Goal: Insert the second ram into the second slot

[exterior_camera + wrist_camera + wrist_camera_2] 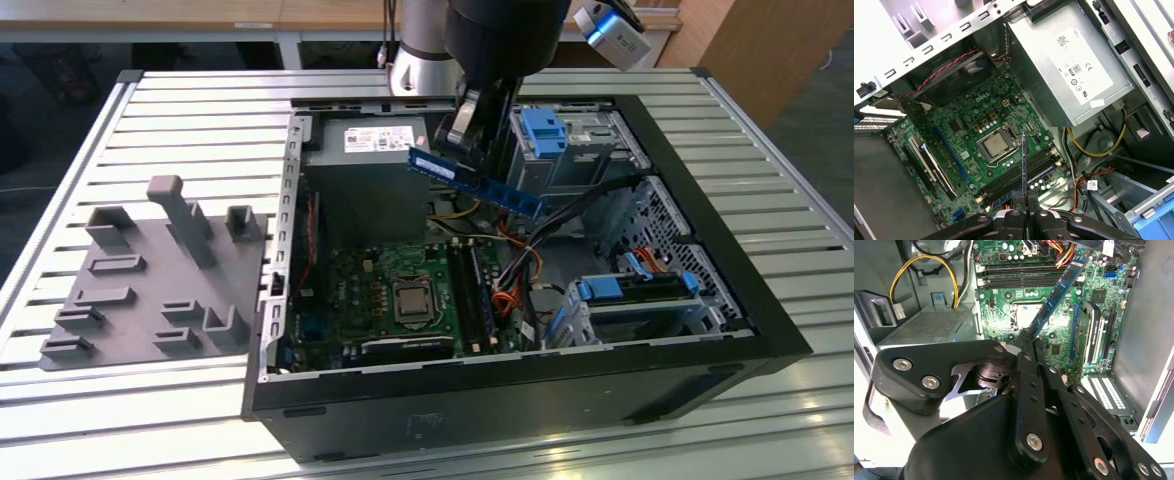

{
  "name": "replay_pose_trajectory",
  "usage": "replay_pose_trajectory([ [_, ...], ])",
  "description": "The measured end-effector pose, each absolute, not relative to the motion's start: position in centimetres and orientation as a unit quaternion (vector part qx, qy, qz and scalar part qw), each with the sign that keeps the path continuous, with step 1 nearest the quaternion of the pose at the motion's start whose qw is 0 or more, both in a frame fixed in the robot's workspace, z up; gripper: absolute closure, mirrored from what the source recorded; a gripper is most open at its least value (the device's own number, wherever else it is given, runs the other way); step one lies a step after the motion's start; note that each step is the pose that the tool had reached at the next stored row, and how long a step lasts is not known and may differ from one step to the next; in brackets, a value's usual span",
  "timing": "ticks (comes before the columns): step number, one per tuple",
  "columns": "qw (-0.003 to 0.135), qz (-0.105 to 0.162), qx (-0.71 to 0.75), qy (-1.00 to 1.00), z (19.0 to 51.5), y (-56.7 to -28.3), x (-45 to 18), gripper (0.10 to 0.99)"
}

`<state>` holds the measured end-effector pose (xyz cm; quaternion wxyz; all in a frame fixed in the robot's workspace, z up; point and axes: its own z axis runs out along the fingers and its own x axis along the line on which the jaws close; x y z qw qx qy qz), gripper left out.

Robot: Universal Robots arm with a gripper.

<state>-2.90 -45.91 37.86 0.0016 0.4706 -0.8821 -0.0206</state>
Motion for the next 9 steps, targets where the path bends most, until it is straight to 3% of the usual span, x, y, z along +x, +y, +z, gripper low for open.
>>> replay_pose_trajectory([
  [9, 0.001, -0.021, 0.462, -0.887, 37.86, -45.91, -2.90, 0.953],
])
